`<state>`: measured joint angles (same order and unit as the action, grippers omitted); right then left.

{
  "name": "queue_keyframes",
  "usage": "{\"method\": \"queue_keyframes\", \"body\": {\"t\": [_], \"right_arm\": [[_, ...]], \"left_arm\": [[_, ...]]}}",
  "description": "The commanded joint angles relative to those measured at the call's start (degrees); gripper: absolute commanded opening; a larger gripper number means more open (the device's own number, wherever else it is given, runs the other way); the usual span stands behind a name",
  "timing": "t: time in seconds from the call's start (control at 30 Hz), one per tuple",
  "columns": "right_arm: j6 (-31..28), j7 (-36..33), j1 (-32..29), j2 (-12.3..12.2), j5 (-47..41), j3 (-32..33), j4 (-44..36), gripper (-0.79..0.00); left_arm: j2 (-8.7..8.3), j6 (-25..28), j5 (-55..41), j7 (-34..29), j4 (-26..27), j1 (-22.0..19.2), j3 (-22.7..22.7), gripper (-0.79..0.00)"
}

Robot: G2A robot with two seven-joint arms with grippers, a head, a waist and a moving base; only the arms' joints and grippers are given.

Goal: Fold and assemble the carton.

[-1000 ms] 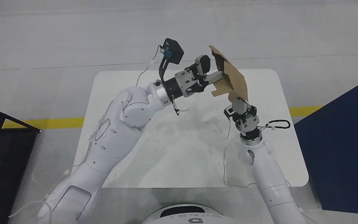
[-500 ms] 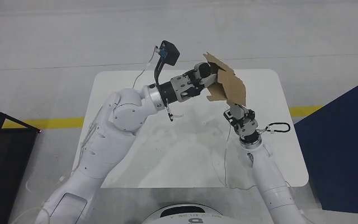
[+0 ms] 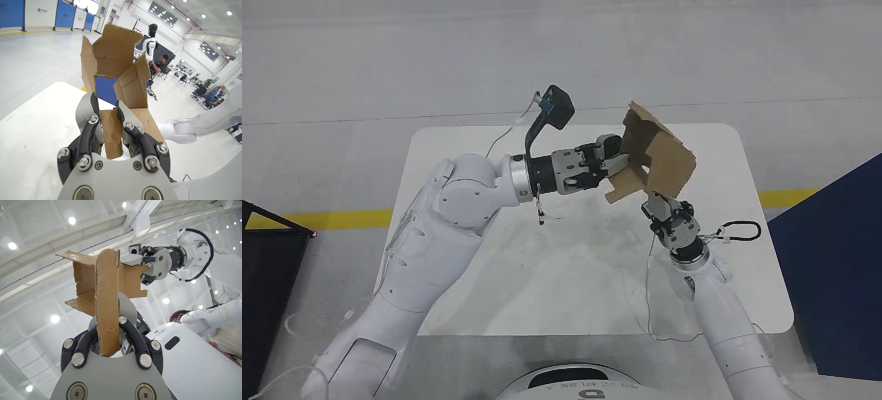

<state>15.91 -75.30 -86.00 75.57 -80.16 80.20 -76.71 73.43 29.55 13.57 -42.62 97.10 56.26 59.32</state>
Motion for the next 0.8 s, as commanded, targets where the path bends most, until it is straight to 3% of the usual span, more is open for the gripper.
{"method": "queue_keyframes", "body": {"t": [0.0, 0.77], "right_arm": [[0.0, 0.0, 0.0, 0.0, 0.0, 0.0, 0.1, -0.785], [-1.0, 0.4, 1.0, -0.1, 0.4, -0.7, 0.0, -0.785]], "left_arm": [[-0.05, 0.0, -0.1, 0.1, 0.3, -0.3, 0.1, -0.397], [-1.21, 6.5, -3.5, -4.3, -1.0, -2.4, 0.4, -0.406]]}}
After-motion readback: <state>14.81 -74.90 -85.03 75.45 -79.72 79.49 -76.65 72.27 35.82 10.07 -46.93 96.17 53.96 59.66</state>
